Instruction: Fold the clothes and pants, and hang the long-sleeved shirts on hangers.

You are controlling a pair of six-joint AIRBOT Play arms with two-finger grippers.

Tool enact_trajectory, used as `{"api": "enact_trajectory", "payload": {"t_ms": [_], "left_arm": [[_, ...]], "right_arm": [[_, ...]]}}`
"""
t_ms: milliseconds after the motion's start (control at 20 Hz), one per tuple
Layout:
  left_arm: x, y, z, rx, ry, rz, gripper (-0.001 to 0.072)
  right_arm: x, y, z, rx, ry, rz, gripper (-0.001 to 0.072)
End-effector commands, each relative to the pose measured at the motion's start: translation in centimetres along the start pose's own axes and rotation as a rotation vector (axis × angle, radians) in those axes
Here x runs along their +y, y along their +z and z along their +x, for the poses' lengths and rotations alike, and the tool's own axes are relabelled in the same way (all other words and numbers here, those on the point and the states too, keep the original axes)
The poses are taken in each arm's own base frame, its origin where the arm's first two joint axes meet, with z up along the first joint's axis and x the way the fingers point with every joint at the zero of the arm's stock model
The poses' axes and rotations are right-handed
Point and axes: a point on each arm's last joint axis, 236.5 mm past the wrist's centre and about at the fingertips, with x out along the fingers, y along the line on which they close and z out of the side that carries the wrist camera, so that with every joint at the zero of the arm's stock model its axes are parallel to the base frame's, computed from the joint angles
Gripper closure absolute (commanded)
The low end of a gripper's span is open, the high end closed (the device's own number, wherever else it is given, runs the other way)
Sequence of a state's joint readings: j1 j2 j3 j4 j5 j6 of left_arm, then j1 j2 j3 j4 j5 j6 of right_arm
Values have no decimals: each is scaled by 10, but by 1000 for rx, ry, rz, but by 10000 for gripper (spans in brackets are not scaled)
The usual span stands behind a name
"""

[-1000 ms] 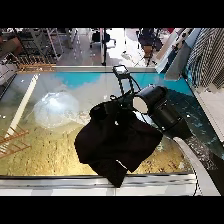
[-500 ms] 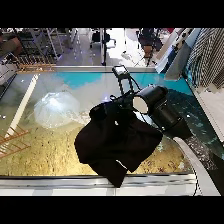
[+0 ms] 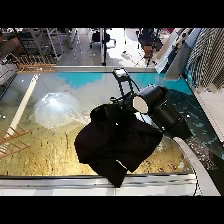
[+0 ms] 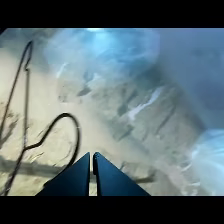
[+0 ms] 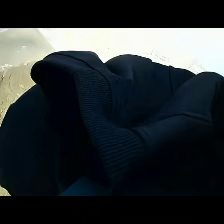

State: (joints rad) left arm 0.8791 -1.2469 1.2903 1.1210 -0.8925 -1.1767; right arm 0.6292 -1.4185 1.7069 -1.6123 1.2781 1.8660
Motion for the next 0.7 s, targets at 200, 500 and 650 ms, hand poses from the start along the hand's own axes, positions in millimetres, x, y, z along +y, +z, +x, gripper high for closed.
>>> {"api": "enact_trajectory", "payload": {"t_ms": [200, 500, 650], "left_arm": [[65, -48, 4, 211, 234, 95, 108], [73, -103, 45, 392, 193, 154, 202], [84, -118, 74, 417, 194, 135, 310]], "right_arm": [[-4, -2, 0, 7, -19, -9, 684], [-7, -1, 0, 3, -30, -12, 684], [-8, 0, 0, 2, -34, -13, 684]]}}
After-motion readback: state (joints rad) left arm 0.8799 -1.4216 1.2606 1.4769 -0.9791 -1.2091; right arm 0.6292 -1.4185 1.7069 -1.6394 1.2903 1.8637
